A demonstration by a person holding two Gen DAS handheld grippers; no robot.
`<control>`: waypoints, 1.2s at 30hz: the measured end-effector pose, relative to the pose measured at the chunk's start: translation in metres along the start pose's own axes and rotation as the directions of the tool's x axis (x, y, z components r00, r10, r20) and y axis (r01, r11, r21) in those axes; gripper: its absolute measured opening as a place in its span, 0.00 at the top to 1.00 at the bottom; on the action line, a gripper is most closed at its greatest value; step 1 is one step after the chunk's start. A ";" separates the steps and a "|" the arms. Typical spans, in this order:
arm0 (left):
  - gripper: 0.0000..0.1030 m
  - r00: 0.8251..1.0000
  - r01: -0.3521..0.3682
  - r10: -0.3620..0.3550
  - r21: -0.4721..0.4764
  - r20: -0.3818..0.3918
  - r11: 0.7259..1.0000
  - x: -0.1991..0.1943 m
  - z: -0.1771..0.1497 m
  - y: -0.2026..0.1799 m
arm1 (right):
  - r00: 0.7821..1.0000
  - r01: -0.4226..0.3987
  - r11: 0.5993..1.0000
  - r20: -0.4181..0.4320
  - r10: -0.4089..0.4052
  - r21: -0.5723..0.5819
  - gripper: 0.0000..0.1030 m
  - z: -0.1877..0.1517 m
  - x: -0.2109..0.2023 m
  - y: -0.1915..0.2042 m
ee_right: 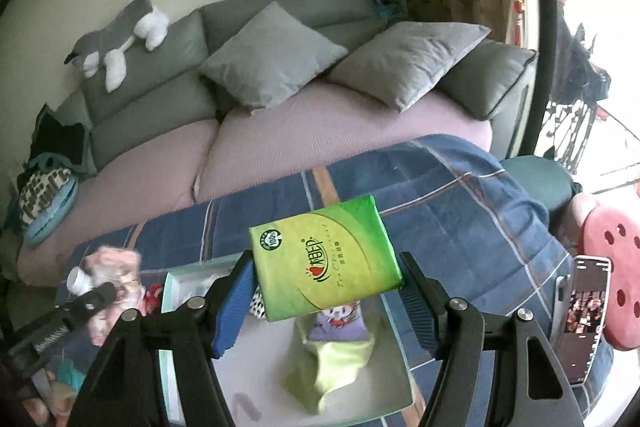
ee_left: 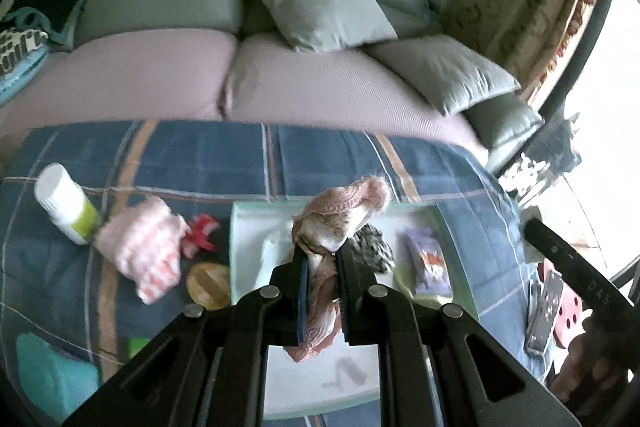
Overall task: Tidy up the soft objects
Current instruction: 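Lift the pink fabric with the left tool while the right tool carries the tissue pack to the tray, then release the pink fabric into the tray with the left tool while the right tool releases the tissue pack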
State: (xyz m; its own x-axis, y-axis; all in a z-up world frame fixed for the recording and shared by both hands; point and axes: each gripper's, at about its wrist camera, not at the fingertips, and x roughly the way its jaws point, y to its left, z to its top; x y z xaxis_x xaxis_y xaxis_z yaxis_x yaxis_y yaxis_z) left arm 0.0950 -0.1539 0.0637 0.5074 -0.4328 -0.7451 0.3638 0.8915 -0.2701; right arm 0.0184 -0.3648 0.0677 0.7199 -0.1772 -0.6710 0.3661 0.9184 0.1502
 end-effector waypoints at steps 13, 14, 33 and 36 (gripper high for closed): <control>0.87 0.996 -0.010 0.009 -0.015 -0.094 1.000 0.019 -0.029 0.004 | 0.982 -0.135 0.990 -0.142 0.127 -0.046 0.30 -0.040 0.024 0.037; 0.87 0.995 -0.013 0.010 -0.023 -0.103 1.000 0.020 -0.032 0.007 | 0.980 -0.139 0.989 -0.151 0.131 -0.046 0.30 -0.042 0.025 0.038; 0.87 0.968 -0.007 -0.006 -0.050 -0.251 0.999 0.060 -0.057 0.019 | 0.919 -0.020 0.984 -0.391 -0.052 -0.178 0.30 -0.086 0.109 0.049; 0.87 0.964 -0.001 -0.010 -0.043 -0.265 0.999 0.064 -0.060 0.016 | 0.914 -0.001 0.987 -0.401 -0.065 -0.162 0.30 -0.086 0.113 0.043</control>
State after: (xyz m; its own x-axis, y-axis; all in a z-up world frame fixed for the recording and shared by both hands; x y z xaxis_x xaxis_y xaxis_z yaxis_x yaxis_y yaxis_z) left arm 0.0865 -0.1591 -0.0247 0.2783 -0.3911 -0.8772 0.3289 0.8969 -0.2956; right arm 0.0645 -0.3149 -0.0641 0.3974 -0.0794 -0.9142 0.2648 0.9638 0.0314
